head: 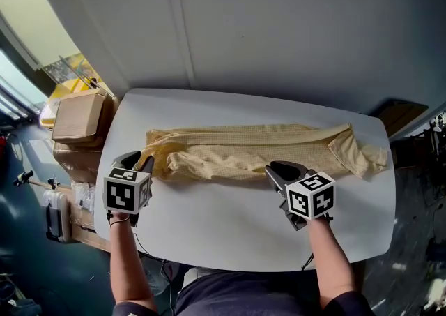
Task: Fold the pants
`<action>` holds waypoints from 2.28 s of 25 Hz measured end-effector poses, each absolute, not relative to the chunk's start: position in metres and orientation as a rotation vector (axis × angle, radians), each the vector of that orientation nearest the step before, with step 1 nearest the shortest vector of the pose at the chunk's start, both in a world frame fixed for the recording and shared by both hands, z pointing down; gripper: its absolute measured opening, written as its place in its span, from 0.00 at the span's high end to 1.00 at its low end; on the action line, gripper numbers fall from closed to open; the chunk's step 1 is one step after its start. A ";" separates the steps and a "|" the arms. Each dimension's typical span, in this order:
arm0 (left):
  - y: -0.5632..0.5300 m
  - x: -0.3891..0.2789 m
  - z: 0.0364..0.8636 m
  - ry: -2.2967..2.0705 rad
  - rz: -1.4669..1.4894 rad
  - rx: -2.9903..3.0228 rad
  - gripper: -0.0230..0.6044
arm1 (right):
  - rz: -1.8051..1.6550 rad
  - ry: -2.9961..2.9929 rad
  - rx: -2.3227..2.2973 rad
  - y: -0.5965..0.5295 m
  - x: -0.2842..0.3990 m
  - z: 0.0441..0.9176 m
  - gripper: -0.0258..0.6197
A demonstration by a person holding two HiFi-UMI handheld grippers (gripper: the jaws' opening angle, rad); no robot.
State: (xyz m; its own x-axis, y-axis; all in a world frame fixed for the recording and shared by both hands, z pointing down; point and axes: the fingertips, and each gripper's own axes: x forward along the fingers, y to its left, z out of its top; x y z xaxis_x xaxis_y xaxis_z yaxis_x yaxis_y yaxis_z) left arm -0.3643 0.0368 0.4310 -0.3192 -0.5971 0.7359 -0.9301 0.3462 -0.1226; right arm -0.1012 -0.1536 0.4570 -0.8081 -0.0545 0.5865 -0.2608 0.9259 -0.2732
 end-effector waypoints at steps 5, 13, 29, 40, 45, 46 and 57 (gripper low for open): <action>0.072 -0.378 0.461 -2.029 0.675 1.208 0.63 | 0.476 -2.476 0.201 -0.151 -0.104 0.462 0.86; 0.059 -0.392 0.491 -1.892 0.704 1.186 0.83 | 0.459 -2.457 0.170 -0.147 -0.112 0.462 0.88; 0.029 -0.459 0.501 -1.997 0.892 1.146 0.54 | 0.491 -2.417 0.262 -0.160 -0.088 0.472 0.88; 0.013 -0.365 0.456 -1.909 0.718 1.498 0.89 | 0.479 -2.463 0.269 -0.170 -0.111 0.465 0.86; -0.001 -0.289 0.499 -1.611 0.894 1.670 0.84 | 0.436 -2.443 0.192 -0.151 -0.114 0.469 0.82; 0.001 -0.287 0.503 -1.595 0.893 1.670 0.82 | 0.422 -2.448 0.176 -0.146 -0.115 0.466 0.82; 0.034 -0.305 0.495 -1.714 0.702 1.533 0.91 | 0.420 -2.522 -0.068 -0.083 -0.158 0.447 0.83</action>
State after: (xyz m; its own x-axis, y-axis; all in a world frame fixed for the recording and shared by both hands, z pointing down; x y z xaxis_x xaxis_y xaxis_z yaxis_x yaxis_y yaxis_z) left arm -0.3051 0.0336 0.4950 -0.0330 -0.5947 0.8032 -0.9874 0.1440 0.0660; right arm -0.1579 -0.0833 0.4468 -0.8329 0.1386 0.5358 -0.0427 0.9491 -0.3120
